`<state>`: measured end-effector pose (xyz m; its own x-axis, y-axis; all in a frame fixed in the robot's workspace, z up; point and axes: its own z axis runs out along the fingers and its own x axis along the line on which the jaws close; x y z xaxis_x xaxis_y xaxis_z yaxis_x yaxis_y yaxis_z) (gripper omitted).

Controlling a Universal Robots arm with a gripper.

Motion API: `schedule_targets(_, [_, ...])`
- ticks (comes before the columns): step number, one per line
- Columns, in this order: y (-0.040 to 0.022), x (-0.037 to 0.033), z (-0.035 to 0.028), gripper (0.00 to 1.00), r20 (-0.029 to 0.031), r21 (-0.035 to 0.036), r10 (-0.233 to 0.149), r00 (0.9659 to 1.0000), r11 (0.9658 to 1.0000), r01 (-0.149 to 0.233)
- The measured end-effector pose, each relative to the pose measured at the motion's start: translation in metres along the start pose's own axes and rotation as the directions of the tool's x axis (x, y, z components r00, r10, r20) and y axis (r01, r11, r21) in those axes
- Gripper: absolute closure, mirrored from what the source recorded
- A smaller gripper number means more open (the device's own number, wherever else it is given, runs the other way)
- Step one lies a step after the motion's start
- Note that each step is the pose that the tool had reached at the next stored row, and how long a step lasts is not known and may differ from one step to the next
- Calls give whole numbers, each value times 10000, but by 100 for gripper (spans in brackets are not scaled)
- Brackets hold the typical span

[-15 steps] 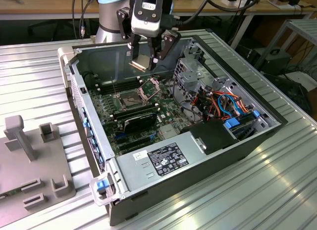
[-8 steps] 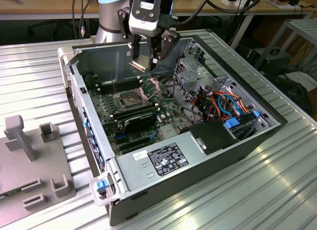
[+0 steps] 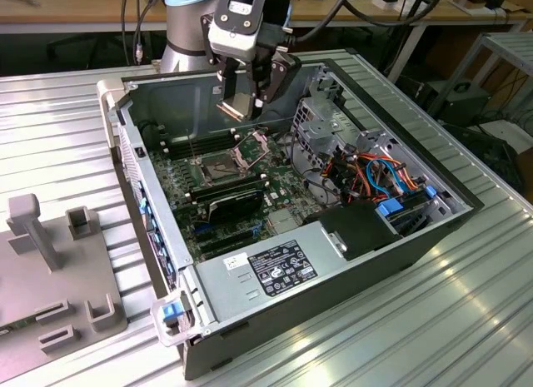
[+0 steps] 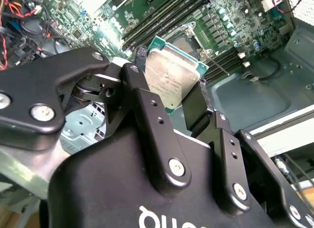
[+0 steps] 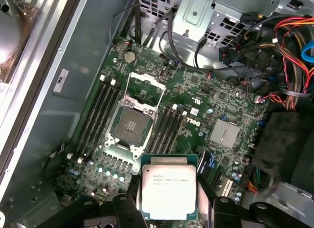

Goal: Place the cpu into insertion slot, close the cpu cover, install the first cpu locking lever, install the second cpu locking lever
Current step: 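Place the cpu into insertion slot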

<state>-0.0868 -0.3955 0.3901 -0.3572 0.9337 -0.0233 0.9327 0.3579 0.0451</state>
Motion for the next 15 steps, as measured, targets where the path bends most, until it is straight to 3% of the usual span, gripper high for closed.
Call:
schedule_targets(3, [0,0,1,45,21,10,471,9989,9989,-471])
schedule_targets(7, [0,0,3,45,52,23,1119,9937,9937,-1119])
schedule_targets(12, [0,0,3,45,56,25,1198,9928,9928,-1198])
schedule_targets(15, [0,0,6,45,91,37,1923,9813,9813,-1923])
